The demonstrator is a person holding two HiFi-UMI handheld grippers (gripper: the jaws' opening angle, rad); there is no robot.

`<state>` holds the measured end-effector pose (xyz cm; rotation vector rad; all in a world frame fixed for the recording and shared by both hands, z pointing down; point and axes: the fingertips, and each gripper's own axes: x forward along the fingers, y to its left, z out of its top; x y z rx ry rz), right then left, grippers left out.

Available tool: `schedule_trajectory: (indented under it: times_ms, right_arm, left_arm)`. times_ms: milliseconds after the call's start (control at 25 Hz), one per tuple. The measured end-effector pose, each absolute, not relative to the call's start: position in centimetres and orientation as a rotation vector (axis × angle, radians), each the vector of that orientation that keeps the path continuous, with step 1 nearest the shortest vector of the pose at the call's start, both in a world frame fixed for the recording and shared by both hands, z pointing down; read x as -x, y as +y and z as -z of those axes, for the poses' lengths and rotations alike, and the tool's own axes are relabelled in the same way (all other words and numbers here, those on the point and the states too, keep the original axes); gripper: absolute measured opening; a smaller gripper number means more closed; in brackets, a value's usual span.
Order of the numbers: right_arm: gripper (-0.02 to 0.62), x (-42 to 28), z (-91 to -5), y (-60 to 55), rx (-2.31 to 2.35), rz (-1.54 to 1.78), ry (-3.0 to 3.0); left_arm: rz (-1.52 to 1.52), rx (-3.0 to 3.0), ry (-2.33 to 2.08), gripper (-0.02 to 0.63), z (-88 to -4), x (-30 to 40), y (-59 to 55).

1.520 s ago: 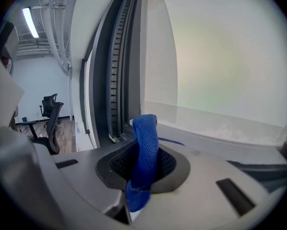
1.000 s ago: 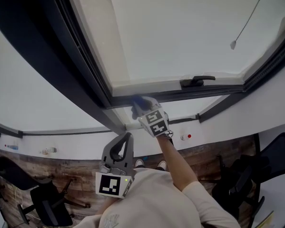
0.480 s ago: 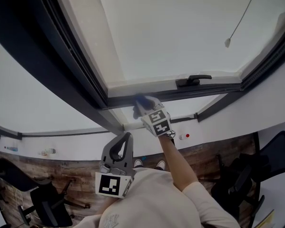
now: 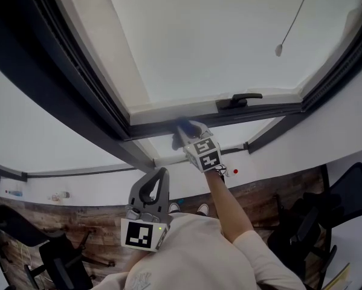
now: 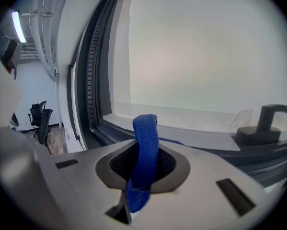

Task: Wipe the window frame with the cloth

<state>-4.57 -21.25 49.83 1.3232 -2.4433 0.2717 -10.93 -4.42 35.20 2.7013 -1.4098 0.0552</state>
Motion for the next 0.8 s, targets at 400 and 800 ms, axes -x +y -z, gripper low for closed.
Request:
schedule_trajectory:
  times_ms: [400, 800]
  right_arm:
    - [0.060, 2.2, -49.9, -21.5, -1.359, -0.290, -2.438]
    - [0.060, 1.3, -49.7, -21.4, -1.366, -0.308, -2.449]
  left_arm:
    - [-0.067, -2.712, -1.388, 0.009, -35.3, 9.4, -4.5]
    - [-0.074, -2.711, -1.386, 0.009, -35.3, 8.5, -4.7]
